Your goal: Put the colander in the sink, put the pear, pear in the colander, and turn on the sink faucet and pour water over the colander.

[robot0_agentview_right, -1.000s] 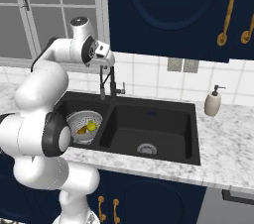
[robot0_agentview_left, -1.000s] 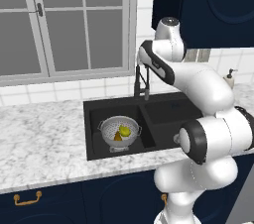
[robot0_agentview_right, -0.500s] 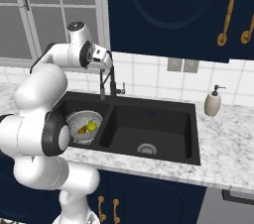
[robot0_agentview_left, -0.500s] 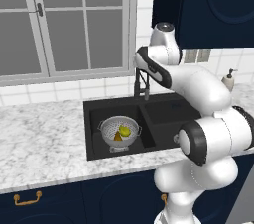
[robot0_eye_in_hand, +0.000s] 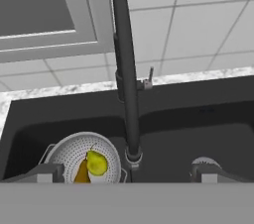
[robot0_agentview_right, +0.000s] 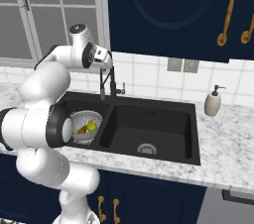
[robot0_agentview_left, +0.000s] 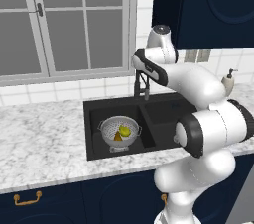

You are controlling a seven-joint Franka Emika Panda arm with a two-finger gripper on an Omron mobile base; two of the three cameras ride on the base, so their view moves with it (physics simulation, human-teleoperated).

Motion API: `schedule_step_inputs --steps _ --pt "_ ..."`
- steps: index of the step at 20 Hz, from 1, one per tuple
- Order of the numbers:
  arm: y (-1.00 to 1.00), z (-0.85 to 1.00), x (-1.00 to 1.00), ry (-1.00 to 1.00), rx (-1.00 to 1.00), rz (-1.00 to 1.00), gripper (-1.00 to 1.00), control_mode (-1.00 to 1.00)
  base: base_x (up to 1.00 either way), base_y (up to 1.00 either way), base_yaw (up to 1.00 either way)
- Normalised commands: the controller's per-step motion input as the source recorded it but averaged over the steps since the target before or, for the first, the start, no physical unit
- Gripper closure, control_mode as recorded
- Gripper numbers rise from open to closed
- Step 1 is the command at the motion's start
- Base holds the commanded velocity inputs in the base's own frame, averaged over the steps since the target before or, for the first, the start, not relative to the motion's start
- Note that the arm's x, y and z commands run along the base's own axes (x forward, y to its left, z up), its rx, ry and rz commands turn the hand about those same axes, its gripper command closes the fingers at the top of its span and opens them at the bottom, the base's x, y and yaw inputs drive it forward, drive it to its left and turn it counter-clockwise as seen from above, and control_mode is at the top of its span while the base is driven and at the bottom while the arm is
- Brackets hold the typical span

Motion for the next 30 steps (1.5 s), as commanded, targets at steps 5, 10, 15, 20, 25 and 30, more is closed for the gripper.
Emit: schedule_step_inputs --steps 5,10,15,20,25,30 --pt "0.0 0.0 0.3 0.01 0.0 0.0 -1.0 -1.0 0.0 0.0 0.0" --pt "0.0 0.0 0.28 0.04 0.0 0.0 -1.0 -1.0 0.0 0.0 0.0" --pt "0.07 0.0 0.32 0.07 0.0 0.0 -1.0 -1.0 0.0 0.0 0.0" --pt "0.0 -0.01 0.31 0.08 0.0 0.0 -1.0 -1.0 0.0 0.0 0.0" --pt "0.08 -0.19 0.13 0.07 0.0 0.0 -1.0 -1.0 0.0 0.0 0.0" --pt "0.35 -0.3 0.0 0.02 0.0 0.04 -1.0 -1.0 0.0 0.0 0.0"
